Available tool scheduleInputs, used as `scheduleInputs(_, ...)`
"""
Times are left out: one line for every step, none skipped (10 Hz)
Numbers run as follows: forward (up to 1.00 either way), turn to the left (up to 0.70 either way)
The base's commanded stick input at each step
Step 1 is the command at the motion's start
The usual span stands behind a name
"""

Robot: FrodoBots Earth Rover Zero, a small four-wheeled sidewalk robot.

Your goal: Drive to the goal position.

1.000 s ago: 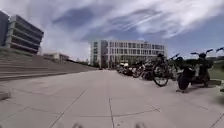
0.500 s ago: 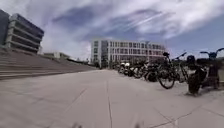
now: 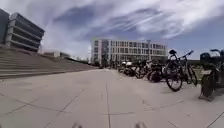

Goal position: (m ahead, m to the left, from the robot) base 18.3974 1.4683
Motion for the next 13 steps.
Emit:
scheduleInputs(0.70, 0.00)
scheduleInputs(0.70, 0.00)
scheduleInputs(0.70, 0.00)
scheduleInputs(0.70, 0.00)
scheduleInputs(0.70, 0.00)
scheduleInputs(0.70, 0.00)
scheduleInputs(0.70, 0.00)
scheduleInputs(0.70, 0.00)
scheduleInputs(0.70, 0.00)
scheduleInputs(0.70, 0.00)
scheduleInputs(0.70, 0.00)
scheduleInputs(0.70, 0.11)
scheduleInputs(0.70, 0.14)
